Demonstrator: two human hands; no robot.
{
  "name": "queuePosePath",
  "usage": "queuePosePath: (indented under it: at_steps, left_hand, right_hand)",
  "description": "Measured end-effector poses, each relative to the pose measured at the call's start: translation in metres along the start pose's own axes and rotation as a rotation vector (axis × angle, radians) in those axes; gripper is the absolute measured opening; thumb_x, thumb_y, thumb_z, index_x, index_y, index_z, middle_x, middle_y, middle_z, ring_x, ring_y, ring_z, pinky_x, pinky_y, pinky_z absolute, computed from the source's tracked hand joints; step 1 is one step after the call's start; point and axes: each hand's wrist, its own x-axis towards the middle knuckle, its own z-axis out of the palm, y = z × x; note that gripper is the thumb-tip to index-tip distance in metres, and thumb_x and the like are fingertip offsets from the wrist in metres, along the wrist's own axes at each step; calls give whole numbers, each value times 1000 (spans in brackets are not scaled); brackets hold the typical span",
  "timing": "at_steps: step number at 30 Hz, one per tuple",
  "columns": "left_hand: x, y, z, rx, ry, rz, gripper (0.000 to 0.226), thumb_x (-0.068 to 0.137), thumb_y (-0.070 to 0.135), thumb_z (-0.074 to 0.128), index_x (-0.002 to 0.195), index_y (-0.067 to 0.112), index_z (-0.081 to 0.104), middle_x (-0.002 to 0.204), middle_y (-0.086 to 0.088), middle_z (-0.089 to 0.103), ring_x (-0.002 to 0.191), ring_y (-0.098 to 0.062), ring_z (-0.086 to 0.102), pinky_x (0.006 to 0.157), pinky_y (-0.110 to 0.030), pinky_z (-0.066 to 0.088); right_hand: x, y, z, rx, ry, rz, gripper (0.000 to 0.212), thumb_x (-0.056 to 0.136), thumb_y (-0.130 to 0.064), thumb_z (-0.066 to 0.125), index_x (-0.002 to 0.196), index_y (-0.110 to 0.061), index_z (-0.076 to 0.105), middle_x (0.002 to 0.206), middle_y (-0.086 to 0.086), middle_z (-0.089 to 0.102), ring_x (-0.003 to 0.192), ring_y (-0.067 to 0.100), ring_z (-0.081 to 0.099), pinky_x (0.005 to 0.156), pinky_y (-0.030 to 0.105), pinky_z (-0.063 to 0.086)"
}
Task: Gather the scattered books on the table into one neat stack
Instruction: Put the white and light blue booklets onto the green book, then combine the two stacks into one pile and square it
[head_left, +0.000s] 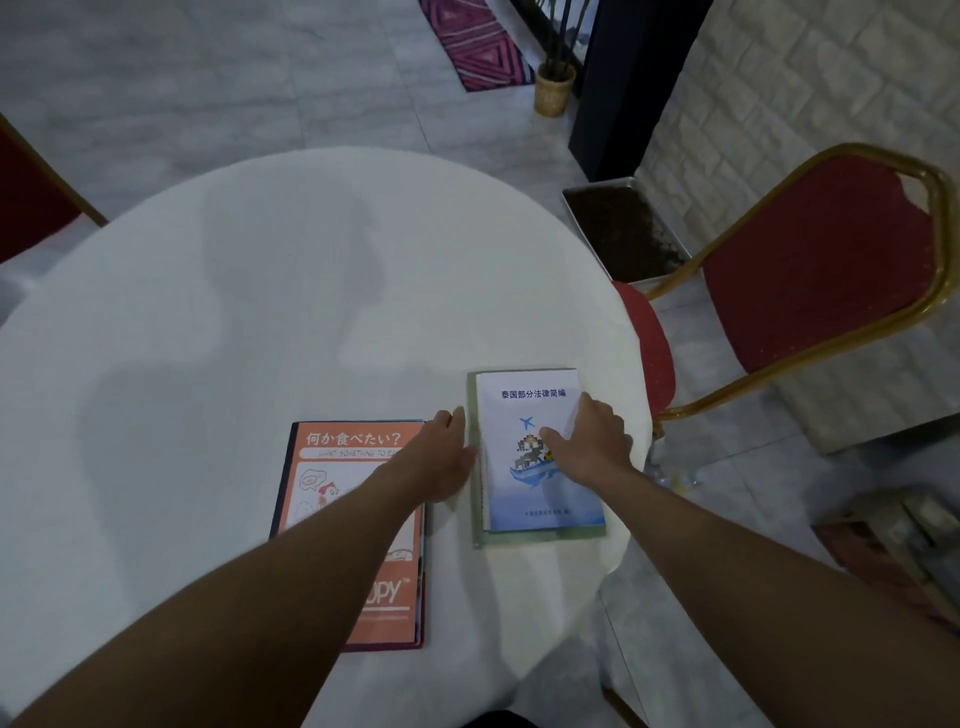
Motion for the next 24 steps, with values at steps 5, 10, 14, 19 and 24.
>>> queuePosePath:
  at_steps: [5,10,14,19,24]
  left_hand:
    - [-19,-26,-19,21,78,-26,52,102,28,40,143,-1,29,139,-21,42,126,-36,43,101,-42,40]
    - [-42,-71,-27,41,140,-94,59,101,29,45,149,2,25,150,-19,33,138,-35,34,111,-44,37]
    - [-63,-111,-19,103,217,-211,58,97,36,49,143,5,32,144,-18,34,132,-35,35,106,-46,42]
    - [-91,-148,0,-82,176,-396,67,97,35,51,148,8,18,142,-18,30,130,-36,37,104,-46,43]
    - [-95,-160,4,-337,219,-543,72,91,29,65,145,9,23,140,-19,37,129,-37,44,101,-46,48]
  right_hand:
    - [-14,-32,2,42,23,-108,67,94,-43,58,150,-15,34,152,11,38,140,31,33,110,43,28]
    - [-41,-68,30,163,-66,-204,72,95,-40,60,155,-14,29,153,9,37,143,28,32,117,40,26]
    - [-67,-89,62,134,-96,-250,76,93,-42,62,154,-10,29,152,11,38,144,27,33,116,38,30]
    - [-89,-110,97,114,-208,-146,84,80,-52,74,142,-7,39,140,14,48,131,31,48,103,39,44]
    - [-107,-125,121,93,-219,-29,70,75,-39,81,130,-12,47,128,12,54,117,29,57,87,33,49]
